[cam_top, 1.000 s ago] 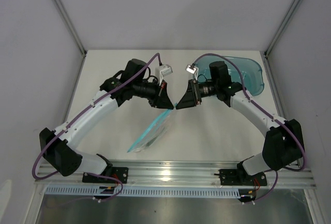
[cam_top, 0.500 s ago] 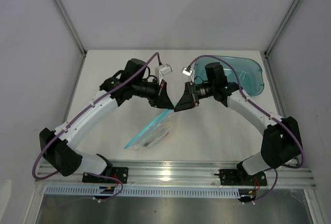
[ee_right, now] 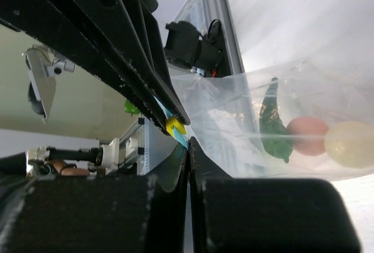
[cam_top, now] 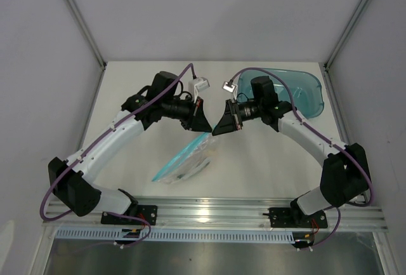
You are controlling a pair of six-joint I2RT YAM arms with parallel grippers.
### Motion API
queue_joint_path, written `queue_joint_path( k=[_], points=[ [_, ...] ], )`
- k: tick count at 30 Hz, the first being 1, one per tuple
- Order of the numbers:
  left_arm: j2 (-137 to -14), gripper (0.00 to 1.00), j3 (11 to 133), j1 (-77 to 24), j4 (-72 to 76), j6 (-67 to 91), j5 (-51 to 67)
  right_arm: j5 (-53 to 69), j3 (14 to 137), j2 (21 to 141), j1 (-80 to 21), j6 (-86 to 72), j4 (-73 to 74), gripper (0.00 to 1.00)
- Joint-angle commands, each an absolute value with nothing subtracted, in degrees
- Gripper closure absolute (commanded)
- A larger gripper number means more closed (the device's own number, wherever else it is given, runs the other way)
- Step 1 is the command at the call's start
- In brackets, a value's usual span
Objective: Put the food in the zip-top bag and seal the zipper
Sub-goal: Zip the zipper food storage bag at the center of the board.
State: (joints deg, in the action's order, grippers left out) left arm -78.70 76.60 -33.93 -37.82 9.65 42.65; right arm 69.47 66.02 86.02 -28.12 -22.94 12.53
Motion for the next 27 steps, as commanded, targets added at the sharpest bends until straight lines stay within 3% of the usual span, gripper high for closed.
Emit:
queue_joint_path(
  k=[1,18,27],
  points=[
    [-78.2,1.0,76.6,-33.7,-37.9,10.7,41.7,63.7,65.2,83.4,-28.1,-26.5,8.2,1.0],
    [-76.7,0.99,75.2,-33.7,-40.1,10.5,40.3,53.4,59.7,77.3,-26.4,-32.3,1.6,1.0],
    [-75.4,0.99,74.0,-33.7,-40.4,10.7,42.1,55.3,58.6,76.4,-25.5,-33.4,0.7,1.0]
  ],
)
